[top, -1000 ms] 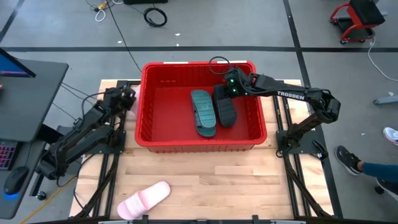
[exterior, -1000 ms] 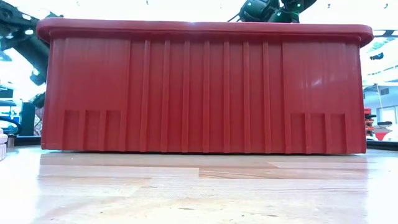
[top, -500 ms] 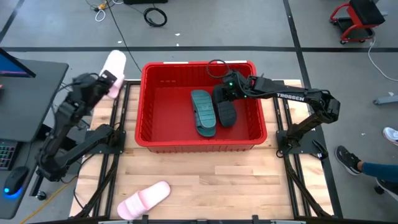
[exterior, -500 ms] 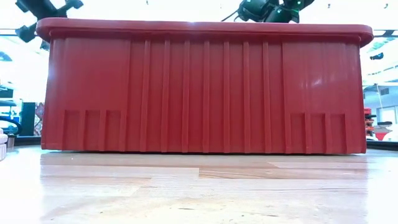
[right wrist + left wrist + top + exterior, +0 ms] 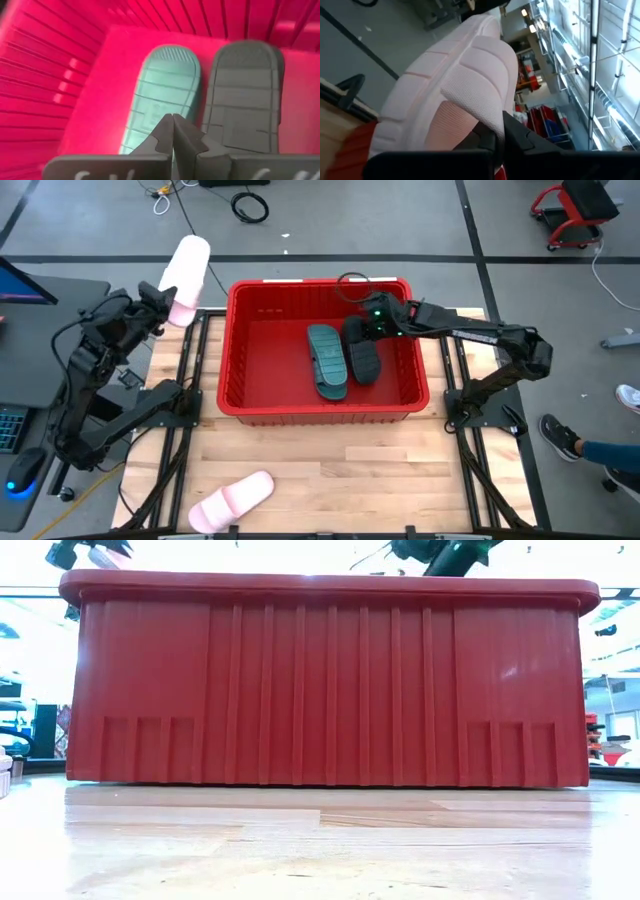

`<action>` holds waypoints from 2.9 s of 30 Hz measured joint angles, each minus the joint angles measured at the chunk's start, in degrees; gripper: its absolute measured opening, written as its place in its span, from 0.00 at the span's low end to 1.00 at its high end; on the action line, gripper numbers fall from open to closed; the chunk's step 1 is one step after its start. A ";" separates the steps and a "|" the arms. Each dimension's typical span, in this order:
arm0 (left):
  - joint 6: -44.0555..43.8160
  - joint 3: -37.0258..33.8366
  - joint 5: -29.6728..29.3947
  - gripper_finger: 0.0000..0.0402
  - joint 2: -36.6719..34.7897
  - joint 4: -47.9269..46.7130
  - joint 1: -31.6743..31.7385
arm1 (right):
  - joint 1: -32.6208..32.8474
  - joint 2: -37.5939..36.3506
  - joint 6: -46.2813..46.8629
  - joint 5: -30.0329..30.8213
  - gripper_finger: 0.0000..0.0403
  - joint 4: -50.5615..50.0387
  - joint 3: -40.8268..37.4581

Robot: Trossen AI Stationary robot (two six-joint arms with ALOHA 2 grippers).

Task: Pick and place slides into bin
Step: Put the top pink slide into the red bin

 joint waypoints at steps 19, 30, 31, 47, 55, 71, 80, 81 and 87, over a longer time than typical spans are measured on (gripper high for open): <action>-5.24 -13.47 -23.45 0.03 20.46 31.35 -35.93 | 1.23 -17.51 -1.49 1.77 0.03 -4.19 0.00; -13.13 -9.68 -36.17 0.03 33.70 30.86 -53.29 | 6.67 -19.41 3.07 2.98 0.03 -8.09 0.00; -14.71 -9.68 -37.44 0.03 34.17 30.74 -54.52 | 6.86 -19.38 2.88 2.96 0.03 -8.05 0.00; -44.45 -4.25 -55.59 0.03 56.70 29.81 -59.05 | 5.09 -22.14 -13.51 -4.82 0.03 -9.62 0.00; -60.49 7.21 -54.72 0.03 66.11 2.87 -59.11 | 5.07 -25.11 -17.50 -6.35 0.03 -14.13 0.00; -66.82 7.82 -38.89 0.07 70.15 -3.15 -52.79 | 5.07 -26.12 -20.48 -5.72 0.03 -15.17 0.00; -61.58 7.82 -25.53 0.09 70.52 -2.70 -47.35 | 5.07 -26.12 -20.15 -2.80 0.03 -15.26 0.00; -60.61 7.82 -24.93 0.10 70.45 -2.61 -47.11 | 5.07 -26.12 -20.13 -2.57 0.03 -15.26 0.00; -55.52 7.80 -23.21 0.25 70.16 -2.83 -46.81 | 5.09 -26.10 -19.96 -2.61 0.03 -15.28 0.00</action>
